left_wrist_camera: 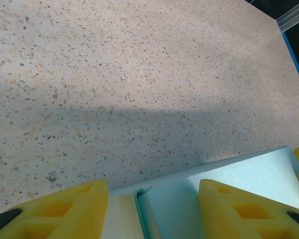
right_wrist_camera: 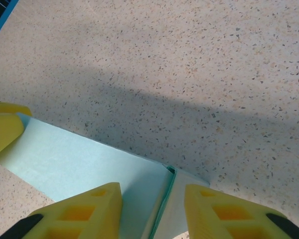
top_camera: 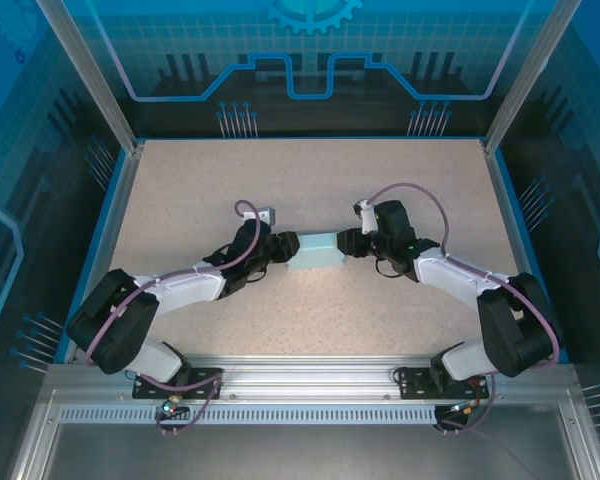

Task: Fold the paper box

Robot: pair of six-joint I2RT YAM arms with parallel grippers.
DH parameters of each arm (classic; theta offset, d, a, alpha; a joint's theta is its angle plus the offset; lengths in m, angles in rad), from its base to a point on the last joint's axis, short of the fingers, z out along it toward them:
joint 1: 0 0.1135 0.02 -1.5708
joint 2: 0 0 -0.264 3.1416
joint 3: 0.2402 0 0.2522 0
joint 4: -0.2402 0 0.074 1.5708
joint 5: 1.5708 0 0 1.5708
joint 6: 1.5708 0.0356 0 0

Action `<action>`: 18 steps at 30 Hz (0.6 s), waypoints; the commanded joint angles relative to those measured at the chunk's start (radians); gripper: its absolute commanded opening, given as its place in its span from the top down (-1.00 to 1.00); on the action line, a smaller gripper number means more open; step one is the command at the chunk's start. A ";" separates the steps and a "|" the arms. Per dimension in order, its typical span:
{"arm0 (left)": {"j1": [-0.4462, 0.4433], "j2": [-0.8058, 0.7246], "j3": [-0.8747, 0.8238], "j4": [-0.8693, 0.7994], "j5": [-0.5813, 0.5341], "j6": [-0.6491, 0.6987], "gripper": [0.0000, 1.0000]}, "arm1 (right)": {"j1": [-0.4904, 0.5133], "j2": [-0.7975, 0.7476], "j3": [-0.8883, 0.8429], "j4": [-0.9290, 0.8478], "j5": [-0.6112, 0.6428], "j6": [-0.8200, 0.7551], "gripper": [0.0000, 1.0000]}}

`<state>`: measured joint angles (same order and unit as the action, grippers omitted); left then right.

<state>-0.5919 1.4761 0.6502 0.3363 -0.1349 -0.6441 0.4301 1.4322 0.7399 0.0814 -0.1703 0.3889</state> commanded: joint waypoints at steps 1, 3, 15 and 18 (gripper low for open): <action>0.001 0.044 -0.084 -0.144 0.012 -0.009 -0.02 | 0.002 0.040 -0.070 -0.139 0.012 0.020 0.23; 0.001 0.046 -0.094 -0.137 0.017 -0.013 -0.02 | 0.006 0.044 -0.076 -0.147 0.017 0.024 0.23; 0.001 0.029 -0.144 -0.134 -0.006 0.017 -0.18 | 0.033 0.062 -0.128 -0.116 0.039 0.062 0.27; 0.001 0.021 -0.102 -0.139 0.012 0.031 -0.24 | 0.046 0.069 -0.102 -0.118 0.046 0.064 0.27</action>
<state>-0.5919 1.4628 0.5808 0.4267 -0.1417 -0.6525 0.4473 1.4334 0.6819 0.1787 -0.1642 0.4503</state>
